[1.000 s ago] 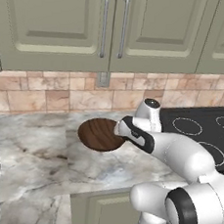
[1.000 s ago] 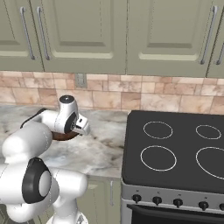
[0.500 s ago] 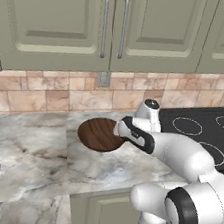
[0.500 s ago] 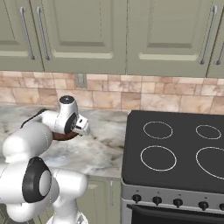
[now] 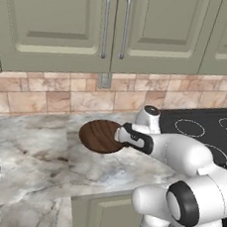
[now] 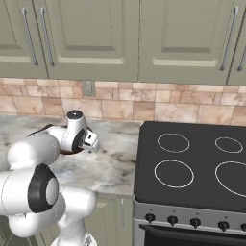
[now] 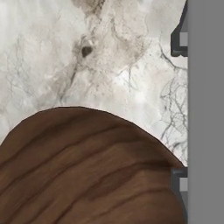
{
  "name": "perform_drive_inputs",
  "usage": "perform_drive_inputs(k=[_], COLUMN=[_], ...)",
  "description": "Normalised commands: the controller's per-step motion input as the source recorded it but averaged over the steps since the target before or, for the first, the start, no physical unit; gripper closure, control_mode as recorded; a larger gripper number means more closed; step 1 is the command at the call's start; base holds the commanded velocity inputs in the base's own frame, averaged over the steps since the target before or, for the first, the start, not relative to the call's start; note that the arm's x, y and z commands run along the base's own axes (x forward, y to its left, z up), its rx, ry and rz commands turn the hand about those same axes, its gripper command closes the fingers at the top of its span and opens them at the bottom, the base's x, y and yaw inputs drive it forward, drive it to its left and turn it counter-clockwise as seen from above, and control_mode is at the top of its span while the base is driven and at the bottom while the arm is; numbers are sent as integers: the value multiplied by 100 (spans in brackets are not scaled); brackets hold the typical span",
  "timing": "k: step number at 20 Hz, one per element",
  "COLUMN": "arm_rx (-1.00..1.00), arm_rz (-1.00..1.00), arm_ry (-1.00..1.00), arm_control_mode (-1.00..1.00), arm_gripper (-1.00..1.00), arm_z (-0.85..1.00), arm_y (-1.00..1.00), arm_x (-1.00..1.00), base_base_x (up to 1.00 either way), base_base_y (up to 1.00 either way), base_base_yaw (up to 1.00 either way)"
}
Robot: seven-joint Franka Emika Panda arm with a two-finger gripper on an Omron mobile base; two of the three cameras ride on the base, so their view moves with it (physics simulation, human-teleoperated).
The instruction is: Pick the cup and bowl from the counter and place them on the counter next to the sink.
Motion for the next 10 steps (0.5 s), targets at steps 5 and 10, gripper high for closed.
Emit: perform_drive_inputs(k=[5, 10], arm_rx=[0, 0], arm_rz=[0, 0], arm_ry=[0, 0], arm_control_mode=[-100, -100], arm_gripper=[-100, -100], arm_z=[-3, 0], arm_y=[2, 9], arm_x=[6, 7], base_base_x=[0, 0], base_base_y=[0, 0], base_base_yaw=[0, 0])
